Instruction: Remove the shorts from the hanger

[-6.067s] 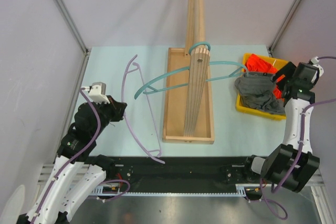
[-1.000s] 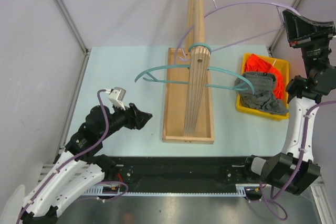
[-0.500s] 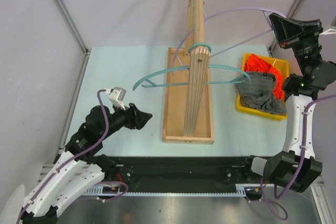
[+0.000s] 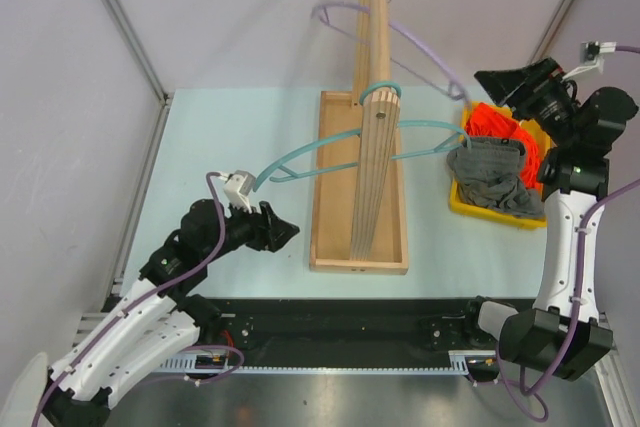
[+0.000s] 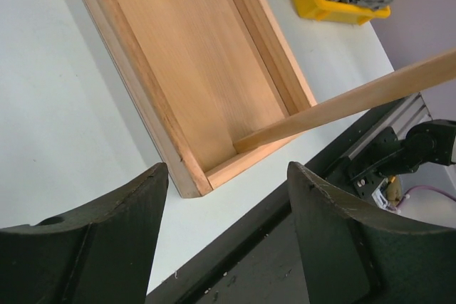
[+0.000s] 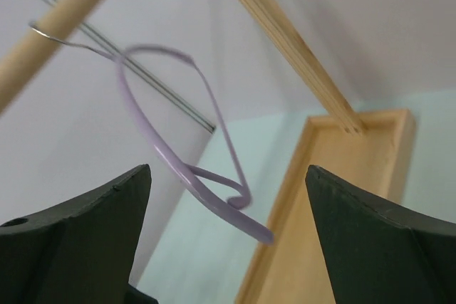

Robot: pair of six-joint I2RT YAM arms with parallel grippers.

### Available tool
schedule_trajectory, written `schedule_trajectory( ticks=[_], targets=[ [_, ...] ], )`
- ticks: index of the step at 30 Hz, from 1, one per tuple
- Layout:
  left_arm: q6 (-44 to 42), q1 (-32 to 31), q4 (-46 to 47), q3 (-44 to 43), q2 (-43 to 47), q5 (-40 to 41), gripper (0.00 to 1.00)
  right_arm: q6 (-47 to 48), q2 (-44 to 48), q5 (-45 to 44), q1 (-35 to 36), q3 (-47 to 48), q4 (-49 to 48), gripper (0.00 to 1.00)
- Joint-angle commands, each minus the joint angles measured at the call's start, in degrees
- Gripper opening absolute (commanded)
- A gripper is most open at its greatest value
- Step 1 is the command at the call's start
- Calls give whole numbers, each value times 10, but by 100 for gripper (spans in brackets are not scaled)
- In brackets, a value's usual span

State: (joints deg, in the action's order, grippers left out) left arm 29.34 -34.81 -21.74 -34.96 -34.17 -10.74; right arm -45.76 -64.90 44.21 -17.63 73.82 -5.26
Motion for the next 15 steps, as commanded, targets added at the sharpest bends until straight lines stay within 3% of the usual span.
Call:
schedule_trajectory(
  ticks=[1,3,9,12,15],
  targets=[
    [20,4,55,16,-12,-39,73,96,0,20,1,13,210,100],
    [23,3,67,21,-16,-41,74,139,7,5,1,12,288,100],
    [33,0,96,39,-27,-53,74,213,3,-159,9,-10,474,100],
    [41,-3,114,49,-33,-59,75,239,10,-227,30,-74,488,100],
    [51,-12,139,65,-34,-67,75,245,28,-229,81,-160,465,100]
  ],
)
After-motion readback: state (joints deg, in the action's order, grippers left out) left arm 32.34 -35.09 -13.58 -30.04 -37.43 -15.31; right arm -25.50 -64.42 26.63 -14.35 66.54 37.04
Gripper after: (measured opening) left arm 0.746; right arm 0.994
